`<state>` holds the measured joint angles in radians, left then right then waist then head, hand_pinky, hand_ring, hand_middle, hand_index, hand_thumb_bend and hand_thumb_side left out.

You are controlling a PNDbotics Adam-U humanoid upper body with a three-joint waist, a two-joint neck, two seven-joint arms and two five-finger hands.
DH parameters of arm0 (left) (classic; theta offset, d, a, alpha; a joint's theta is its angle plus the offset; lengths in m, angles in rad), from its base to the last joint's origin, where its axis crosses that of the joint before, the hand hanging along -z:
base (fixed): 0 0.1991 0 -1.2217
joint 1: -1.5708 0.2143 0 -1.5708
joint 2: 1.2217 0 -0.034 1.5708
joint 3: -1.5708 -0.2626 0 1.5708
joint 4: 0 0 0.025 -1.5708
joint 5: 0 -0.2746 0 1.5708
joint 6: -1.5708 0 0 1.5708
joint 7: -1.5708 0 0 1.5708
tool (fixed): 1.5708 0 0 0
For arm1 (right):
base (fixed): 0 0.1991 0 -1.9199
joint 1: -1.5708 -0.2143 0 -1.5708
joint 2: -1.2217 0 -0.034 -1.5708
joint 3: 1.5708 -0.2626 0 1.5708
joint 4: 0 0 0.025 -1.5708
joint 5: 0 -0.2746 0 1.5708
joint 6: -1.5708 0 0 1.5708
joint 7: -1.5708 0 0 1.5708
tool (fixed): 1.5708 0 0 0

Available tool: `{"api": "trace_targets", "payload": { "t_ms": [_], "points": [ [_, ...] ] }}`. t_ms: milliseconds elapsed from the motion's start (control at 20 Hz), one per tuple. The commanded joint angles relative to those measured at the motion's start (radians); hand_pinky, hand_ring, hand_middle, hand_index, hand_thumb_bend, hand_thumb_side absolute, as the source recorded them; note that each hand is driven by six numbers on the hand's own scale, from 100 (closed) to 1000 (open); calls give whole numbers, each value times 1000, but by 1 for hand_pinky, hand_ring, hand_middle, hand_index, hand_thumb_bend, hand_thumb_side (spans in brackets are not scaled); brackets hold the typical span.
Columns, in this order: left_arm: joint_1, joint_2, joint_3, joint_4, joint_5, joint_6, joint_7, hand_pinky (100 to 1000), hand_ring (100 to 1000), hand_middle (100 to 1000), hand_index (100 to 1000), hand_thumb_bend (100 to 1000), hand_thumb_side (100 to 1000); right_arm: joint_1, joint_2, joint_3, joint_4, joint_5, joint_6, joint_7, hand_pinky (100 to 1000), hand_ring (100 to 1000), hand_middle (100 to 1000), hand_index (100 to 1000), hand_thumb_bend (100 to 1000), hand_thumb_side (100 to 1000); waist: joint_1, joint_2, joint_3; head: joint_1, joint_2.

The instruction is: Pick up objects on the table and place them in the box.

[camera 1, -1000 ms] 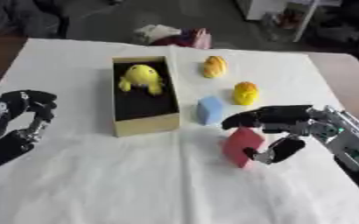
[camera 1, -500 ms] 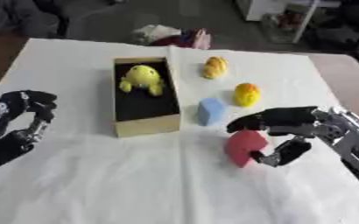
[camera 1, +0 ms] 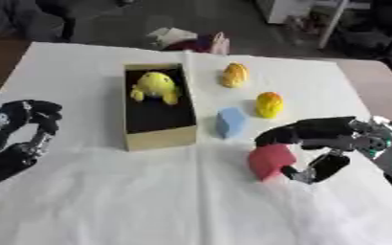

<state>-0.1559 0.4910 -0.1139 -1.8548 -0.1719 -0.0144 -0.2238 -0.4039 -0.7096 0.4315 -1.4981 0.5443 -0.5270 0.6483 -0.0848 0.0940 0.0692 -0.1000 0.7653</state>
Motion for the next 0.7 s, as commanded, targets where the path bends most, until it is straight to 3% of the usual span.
{"api": "trace_targets", "payload": {
  "t_ms": [50,350,450,550,700],
  "points": [
    [-7,15,2,-12,2,-2,-3,791,611,625,771,100,616,-12,-24,-7,8,38,-256,259,892,940,983,1000,100,355,5,-11,1,-5,5],
    [-6,14,2,-10,2,-2,-4,791,612,626,772,100,618,-11,-27,-17,5,65,-261,259,885,923,962,1000,100,278,3,-12,0,-5,5],
    [-5,14,1,-9,2,-3,-4,791,612,626,772,100,618,-15,-26,-27,-5,69,-259,259,866,859,855,1000,129,225,4,-12,0,-3,5],
    [-4,14,2,-9,2,-2,-4,790,612,626,772,100,618,-21,-24,-46,-23,71,-250,257,833,768,706,965,100,196,5,-12,-2,-2,5],
    [-1,13,4,-9,2,-2,-2,790,612,626,772,100,618,-26,-15,-86,-45,57,-218,229,812,713,633,957,100,141,7,-12,-4,3,5]
  ]
}}
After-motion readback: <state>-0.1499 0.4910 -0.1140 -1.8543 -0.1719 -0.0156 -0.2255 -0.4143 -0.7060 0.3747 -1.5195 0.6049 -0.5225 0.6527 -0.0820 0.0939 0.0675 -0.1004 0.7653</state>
